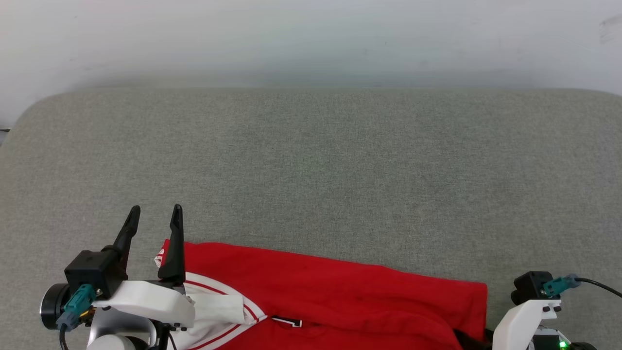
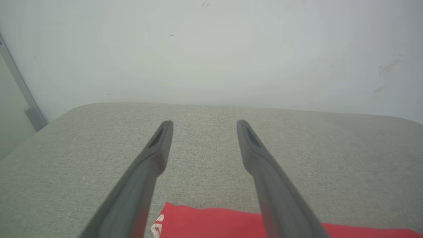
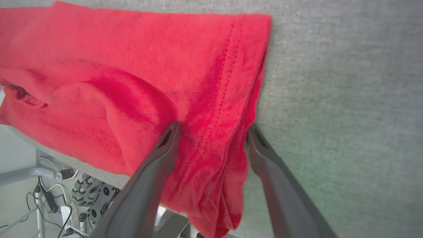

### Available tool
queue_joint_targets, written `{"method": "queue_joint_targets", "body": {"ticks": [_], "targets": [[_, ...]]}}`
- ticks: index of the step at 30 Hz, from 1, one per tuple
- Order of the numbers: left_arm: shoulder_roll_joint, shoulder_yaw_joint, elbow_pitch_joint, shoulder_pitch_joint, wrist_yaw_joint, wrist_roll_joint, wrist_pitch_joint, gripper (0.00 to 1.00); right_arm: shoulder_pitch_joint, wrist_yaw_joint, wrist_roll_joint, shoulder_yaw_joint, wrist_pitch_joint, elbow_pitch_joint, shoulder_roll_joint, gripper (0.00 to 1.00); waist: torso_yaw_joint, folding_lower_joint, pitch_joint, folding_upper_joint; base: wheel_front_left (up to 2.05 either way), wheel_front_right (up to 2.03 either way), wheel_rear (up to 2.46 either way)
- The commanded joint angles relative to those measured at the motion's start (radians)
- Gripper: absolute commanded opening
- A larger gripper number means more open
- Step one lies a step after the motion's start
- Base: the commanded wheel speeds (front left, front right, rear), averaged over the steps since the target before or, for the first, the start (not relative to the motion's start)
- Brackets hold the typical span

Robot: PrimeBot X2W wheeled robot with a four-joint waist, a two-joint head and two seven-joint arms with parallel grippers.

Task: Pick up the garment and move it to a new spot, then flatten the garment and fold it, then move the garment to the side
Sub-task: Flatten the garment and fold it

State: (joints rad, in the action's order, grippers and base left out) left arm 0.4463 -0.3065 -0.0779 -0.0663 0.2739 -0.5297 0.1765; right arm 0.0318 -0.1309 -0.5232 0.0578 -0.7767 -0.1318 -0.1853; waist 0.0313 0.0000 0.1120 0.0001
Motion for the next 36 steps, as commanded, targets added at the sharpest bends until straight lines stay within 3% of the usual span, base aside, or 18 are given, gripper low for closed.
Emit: {"method": "queue_joint_targets", "body": {"ticks": [1,2,3,4,18,31,36], "targets": [[0.001,0.0,-0.006,0.006,0.003,0.006,0.005,1.0,0.012,0.0,-0.002,0.016,-0.009,-0.017,0.017,0.91,0.0,0.0,0.005,-0.0001,0.0,0.0,0.0],[-0.002,-0.002,-0.01,0.008,0.007,0.01,0.006,1.0,0.009,0.0,-0.001,0.019,-0.006,-0.022,0.023,0.46,-0.001,0.0,0.008,-0.0001,0.0,0.0,0.0],[-0.002,-0.006,-0.013,0.01,0.009,0.012,0.004,1.0,0.006,0.0,0.0,0.023,-0.003,-0.028,0.027,0.19,-0.001,0.0,0.01,-0.0001,0.0,0.0,0.0],[-0.004,-0.008,-0.016,0.01,0.009,0.014,0.005,1.0,0.002,0.0,0.0,0.028,-0.003,-0.034,0.03,0.0,-0.002,0.0,0.013,-0.0001,0.0,0.0,0.0],[0.003,-0.019,-0.014,0.034,0.032,0.032,0.017,1.0,-0.075,0.001,-0.016,0.001,0.029,-0.002,-0.03,0.0,-0.031,0.0,-0.021,-0.0001,0.0,0.0,0.0],[0.002,-0.009,0.006,0.082,0.045,0.017,0.036,1.0,-0.051,0.001,0.004,-0.244,0.004,-0.028,-0.099,0.0,-0.07,0.0,-0.062,-0.0001,0.0,0.0,0.0],[0.001,-0.006,0.014,0.094,0.048,0.013,0.042,1.0,-0.047,0.001,-0.026,-0.313,-0.036,-0.018,-0.057,0.0,-0.076,0.0,-0.074,-0.0001,0.0,0.0,0.0]]}}
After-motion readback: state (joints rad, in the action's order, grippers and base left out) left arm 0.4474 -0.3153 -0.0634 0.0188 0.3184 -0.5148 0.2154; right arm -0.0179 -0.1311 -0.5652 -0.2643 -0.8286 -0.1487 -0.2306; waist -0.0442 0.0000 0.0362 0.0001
